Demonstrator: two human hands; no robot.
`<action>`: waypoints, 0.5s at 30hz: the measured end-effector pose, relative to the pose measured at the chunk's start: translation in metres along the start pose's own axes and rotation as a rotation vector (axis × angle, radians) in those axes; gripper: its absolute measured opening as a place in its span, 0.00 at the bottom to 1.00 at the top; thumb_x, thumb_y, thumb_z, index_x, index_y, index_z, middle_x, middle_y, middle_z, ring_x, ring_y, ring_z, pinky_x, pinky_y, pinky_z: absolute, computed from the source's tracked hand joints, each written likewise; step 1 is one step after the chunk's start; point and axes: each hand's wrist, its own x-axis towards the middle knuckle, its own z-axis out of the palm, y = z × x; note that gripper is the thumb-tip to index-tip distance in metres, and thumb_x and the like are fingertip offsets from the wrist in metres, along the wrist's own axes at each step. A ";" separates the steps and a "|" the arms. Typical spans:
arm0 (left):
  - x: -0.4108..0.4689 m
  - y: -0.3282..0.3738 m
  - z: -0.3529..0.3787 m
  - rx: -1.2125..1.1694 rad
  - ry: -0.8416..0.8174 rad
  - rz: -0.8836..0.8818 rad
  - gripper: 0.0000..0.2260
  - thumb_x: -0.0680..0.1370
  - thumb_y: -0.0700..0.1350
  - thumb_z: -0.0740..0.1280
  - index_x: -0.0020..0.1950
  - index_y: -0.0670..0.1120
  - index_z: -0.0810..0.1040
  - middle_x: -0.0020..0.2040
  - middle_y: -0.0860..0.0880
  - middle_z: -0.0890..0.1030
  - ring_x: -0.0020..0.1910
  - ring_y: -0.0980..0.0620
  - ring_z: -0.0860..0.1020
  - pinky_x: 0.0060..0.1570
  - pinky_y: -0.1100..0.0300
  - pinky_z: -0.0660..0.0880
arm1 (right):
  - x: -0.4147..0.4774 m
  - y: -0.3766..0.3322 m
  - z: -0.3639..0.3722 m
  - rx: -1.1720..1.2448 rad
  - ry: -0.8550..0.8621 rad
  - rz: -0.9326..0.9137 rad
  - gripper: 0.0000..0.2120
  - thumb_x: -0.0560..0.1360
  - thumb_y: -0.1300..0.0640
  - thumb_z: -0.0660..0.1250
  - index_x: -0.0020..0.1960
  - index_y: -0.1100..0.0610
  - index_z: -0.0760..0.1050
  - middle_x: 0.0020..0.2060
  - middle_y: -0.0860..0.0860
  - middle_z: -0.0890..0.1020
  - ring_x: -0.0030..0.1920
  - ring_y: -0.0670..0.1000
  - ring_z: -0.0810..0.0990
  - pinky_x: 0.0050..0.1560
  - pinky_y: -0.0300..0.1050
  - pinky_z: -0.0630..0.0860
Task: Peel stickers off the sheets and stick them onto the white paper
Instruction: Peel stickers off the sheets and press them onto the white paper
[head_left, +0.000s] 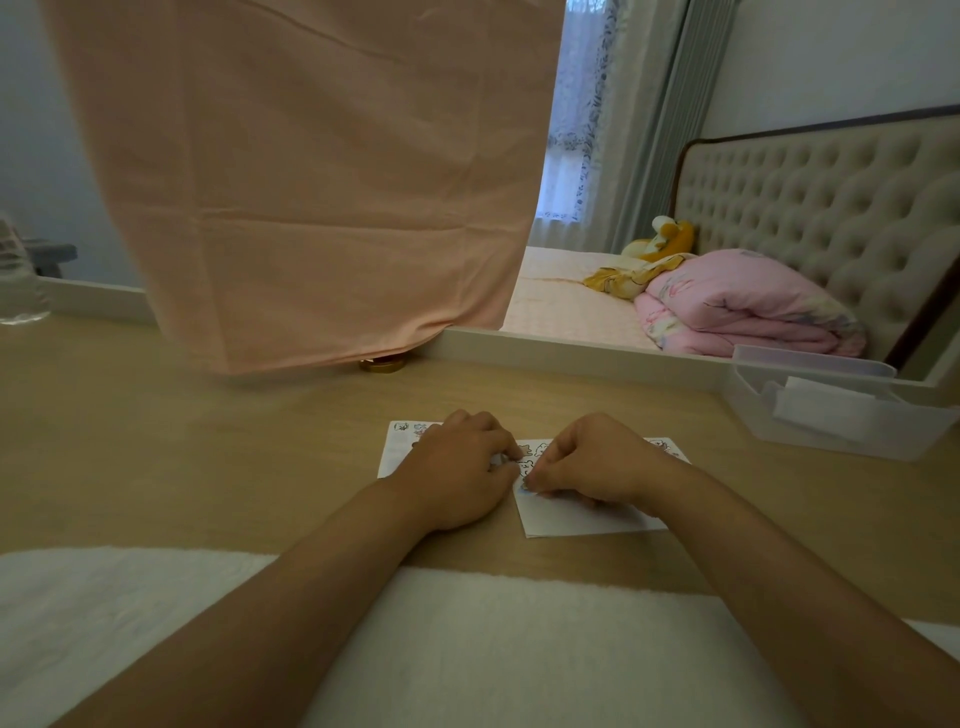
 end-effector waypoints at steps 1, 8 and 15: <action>-0.001 0.001 0.000 0.014 -0.004 -0.001 0.13 0.81 0.52 0.63 0.65 0.54 0.78 0.64 0.55 0.74 0.65 0.54 0.67 0.67 0.52 0.66 | 0.001 0.000 0.001 -0.023 0.014 -0.004 0.06 0.68 0.54 0.80 0.39 0.55 0.87 0.29 0.47 0.84 0.27 0.43 0.75 0.33 0.40 0.74; -0.002 0.004 -0.001 0.084 -0.031 0.006 0.16 0.79 0.56 0.64 0.66 0.54 0.76 0.66 0.54 0.72 0.66 0.53 0.67 0.66 0.52 0.65 | 0.005 -0.001 0.005 -0.283 0.126 0.003 0.08 0.65 0.46 0.80 0.38 0.47 0.83 0.37 0.42 0.81 0.42 0.45 0.80 0.47 0.45 0.81; 0.000 0.002 0.000 0.078 -0.023 -0.001 0.17 0.78 0.57 0.65 0.66 0.56 0.76 0.66 0.55 0.73 0.67 0.53 0.67 0.65 0.53 0.62 | -0.001 0.012 0.004 -0.226 0.221 -0.038 0.15 0.65 0.47 0.80 0.45 0.44 0.76 0.45 0.45 0.80 0.45 0.47 0.80 0.48 0.47 0.79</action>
